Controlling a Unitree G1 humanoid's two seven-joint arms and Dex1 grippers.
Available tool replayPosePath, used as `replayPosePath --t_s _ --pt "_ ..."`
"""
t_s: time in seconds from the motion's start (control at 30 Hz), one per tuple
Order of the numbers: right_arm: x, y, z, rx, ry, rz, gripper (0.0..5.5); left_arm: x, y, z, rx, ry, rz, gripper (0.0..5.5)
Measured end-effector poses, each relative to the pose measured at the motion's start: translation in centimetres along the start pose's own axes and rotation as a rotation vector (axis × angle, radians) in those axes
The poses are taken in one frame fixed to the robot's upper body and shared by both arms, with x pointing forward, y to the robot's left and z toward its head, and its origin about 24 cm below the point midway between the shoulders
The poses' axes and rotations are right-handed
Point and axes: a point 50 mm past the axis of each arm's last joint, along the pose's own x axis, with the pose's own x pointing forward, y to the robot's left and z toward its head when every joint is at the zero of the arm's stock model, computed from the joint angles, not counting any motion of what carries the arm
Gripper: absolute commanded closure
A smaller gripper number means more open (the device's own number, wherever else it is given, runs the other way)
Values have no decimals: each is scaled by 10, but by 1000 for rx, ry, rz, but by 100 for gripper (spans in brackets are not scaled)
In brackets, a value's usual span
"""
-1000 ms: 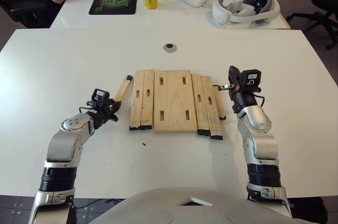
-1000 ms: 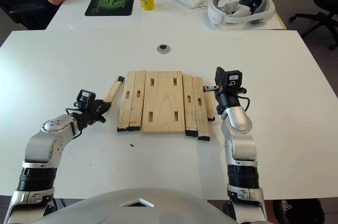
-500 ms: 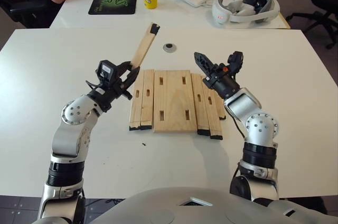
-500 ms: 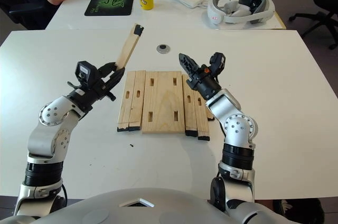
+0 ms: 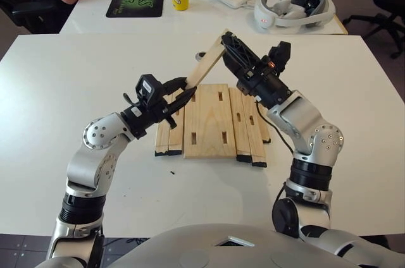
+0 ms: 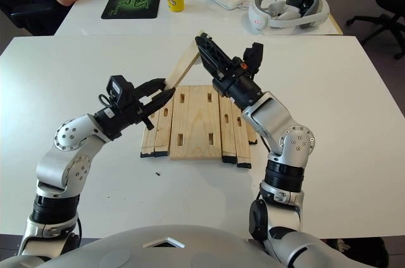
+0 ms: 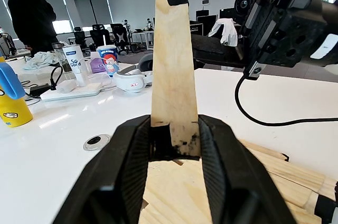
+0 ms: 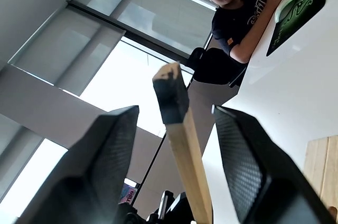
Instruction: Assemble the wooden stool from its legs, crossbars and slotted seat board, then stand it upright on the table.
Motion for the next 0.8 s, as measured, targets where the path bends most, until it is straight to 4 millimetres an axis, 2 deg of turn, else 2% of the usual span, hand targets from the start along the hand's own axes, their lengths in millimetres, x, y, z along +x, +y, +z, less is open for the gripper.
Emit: replayPosePath --t_s 0.37,0.63,0.67,0.8 --pt "1 -3 3 -37 -14 -38 503 -1 1 -1 6 25 2 416" --pt "1 -3 2 -39 -10 -43 503 -1 2 -1 53 40 4 416" --pt "1 -3 2 -41 -9 -45 467 -1 2 -1 54 41 3 416" --pt "1 -3 3 -54 -6 -42 404 1 -2 -2 51 44 -26 416"
